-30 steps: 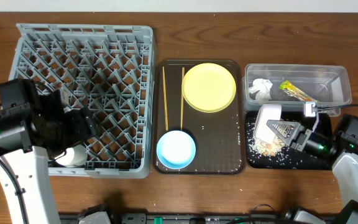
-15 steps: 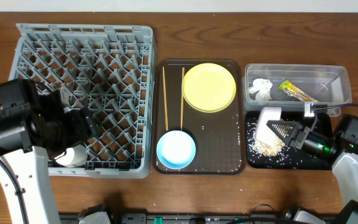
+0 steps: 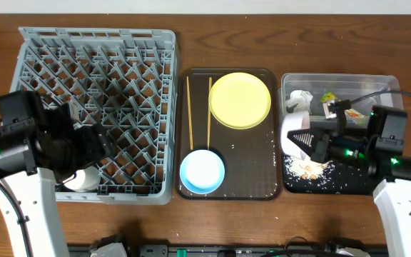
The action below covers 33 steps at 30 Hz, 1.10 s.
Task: Sort waste into correct bins and load items into the dishwasher
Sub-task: 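Tip the pink bowl over the black tray to dump the rice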
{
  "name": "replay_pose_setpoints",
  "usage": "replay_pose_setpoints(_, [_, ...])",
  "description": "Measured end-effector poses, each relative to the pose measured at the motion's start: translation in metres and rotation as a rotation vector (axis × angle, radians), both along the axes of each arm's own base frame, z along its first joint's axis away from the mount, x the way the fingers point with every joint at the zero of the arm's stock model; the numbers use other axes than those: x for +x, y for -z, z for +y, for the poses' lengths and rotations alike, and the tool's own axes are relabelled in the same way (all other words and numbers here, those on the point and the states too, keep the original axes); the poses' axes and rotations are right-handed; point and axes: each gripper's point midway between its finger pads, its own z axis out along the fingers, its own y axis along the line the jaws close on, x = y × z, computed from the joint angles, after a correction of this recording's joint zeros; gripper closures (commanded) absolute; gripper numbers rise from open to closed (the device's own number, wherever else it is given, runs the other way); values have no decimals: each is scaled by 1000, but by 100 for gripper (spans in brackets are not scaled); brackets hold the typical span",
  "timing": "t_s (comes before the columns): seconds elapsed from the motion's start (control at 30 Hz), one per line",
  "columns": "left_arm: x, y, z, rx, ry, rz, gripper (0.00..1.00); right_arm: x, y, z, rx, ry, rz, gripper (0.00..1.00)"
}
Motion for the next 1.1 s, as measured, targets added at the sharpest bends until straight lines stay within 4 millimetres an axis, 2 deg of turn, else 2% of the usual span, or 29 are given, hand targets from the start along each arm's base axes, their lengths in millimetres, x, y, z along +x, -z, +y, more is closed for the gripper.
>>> replay_pose_setpoints(0.2, [0, 0, 0, 0, 0, 0, 19, 0, 2, -7, -1, 46, 39, 99])
replay_pose_setpoints(0.4, [0, 0, 0, -1, 0, 1, 19, -8, -34, -2, 203, -85, -87, 99])
replay_pose_setpoints(0.53, [0, 0, 0, -1, 0, 2, 19, -4, -39, -17, 252, -63, -120, 99])
replay_pose_setpoints(0.63, [-1, 0, 0, -2, 0, 5, 19, -4, -31, -33, 298, -13, -114, 99])
replay_pose_setpoints(0.8, [-1, 0, 0, -2, 0, 6, 18, -11, 3, -56, 384, 95, -44, 99])
replay_pose_setpoints(0.9, [-1, 0, 0, -2, 0, 5, 19, -14, 17, -61, 423, 128, -8, 99])
replay_pose_setpoints(1.1, [-2, 1, -1, -3, 0, 8, 19, -9, 16, -63, 420, 109, -59, 99])
